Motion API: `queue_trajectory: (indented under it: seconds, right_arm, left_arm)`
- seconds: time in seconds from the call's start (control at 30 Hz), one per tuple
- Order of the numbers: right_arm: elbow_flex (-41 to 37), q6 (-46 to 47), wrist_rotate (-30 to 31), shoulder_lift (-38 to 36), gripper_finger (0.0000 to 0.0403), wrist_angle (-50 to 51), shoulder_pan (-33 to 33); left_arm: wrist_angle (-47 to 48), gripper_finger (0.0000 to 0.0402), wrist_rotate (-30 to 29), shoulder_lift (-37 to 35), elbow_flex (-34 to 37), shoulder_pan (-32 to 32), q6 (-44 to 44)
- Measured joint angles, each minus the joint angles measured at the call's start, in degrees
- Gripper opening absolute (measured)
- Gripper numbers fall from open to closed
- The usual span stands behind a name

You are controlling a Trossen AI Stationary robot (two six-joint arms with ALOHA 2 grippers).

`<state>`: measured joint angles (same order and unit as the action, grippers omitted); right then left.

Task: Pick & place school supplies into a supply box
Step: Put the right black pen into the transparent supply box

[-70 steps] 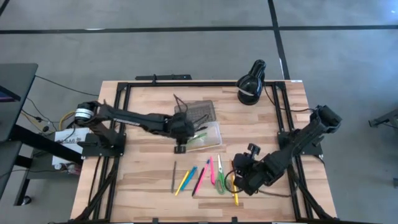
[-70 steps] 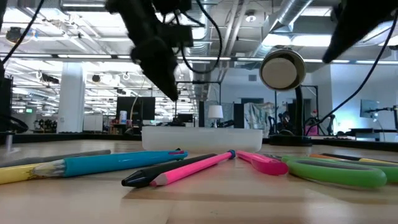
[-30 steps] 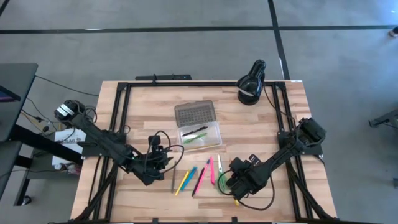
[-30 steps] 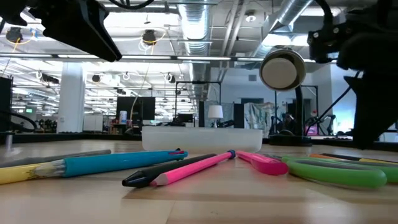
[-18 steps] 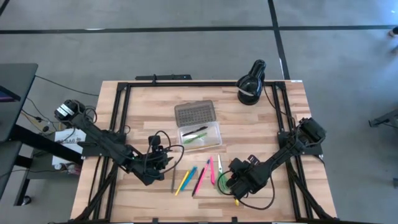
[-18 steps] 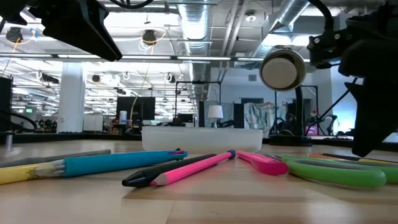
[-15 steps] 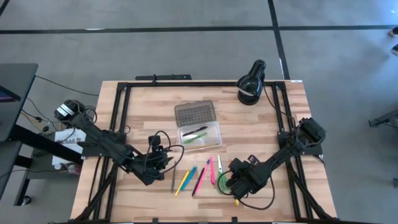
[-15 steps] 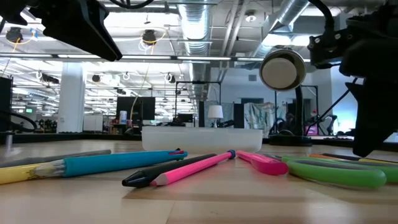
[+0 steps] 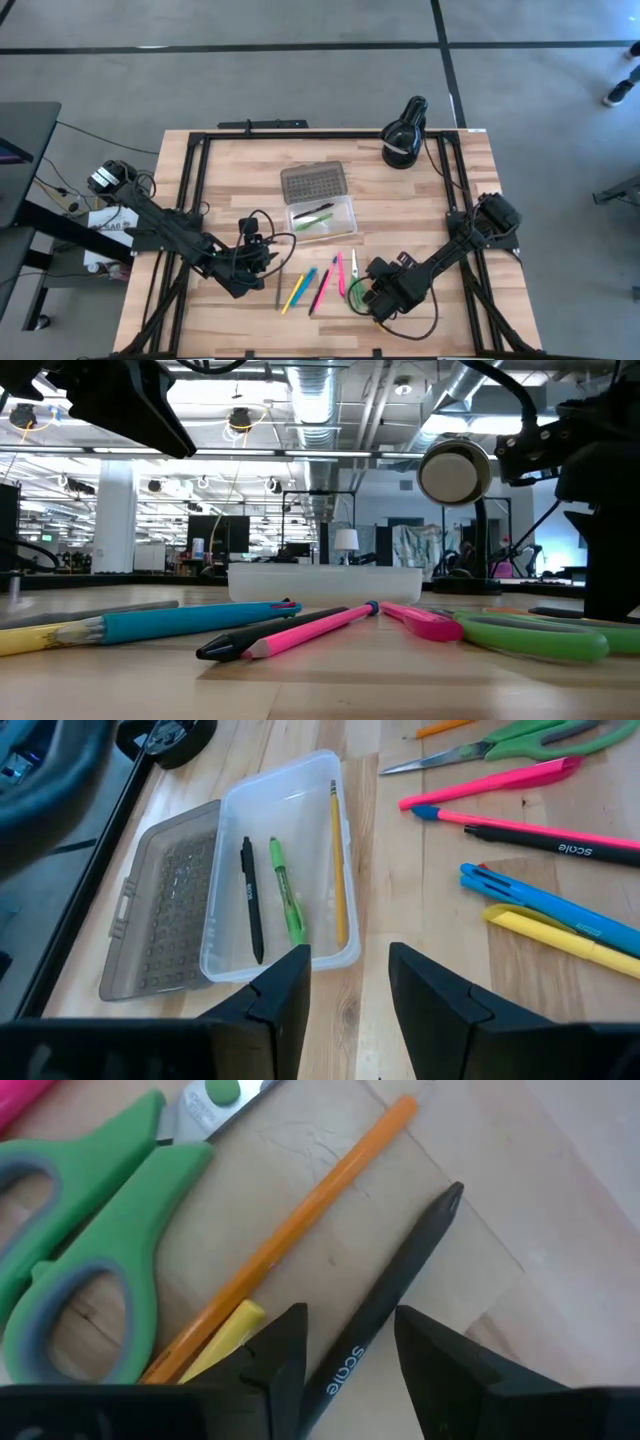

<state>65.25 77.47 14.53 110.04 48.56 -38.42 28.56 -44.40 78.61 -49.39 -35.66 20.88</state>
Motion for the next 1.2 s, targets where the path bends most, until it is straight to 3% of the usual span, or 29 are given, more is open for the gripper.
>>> queue_trajectory:
  seconds: [0.2, 0.47, 0.97, 1.2]
  right_arm:
    - [0.0, -1.1, -3.2, 0.1, 0.0142, 0.0, 0.1]
    - [0.0, -2.5, -9.6, 0.1, 0.0102, 0.8, 0.5]
    - [0.0, -4.2, -11.2, 0.1, 0.002, 3.2, 0.3]
    - [0.0, -4.7, -11.2, 0.2, 0.0017, 6.4, 0.2]
  left_arm:
    - [0.0, 0.0133, 0.0, 0.0, 0.0, 0.0, 0.0]
    - [-0.1, 0.0133, 0.0, 0.0, 0.0, 0.0, 0.0]
    - [-0.1, 0.0133, 0.0, 0.0, 0.0, 0.0, 0.0]
    - [-0.1, 0.0133, 0.0, 0.0, 0.0, 0.0, 0.1]
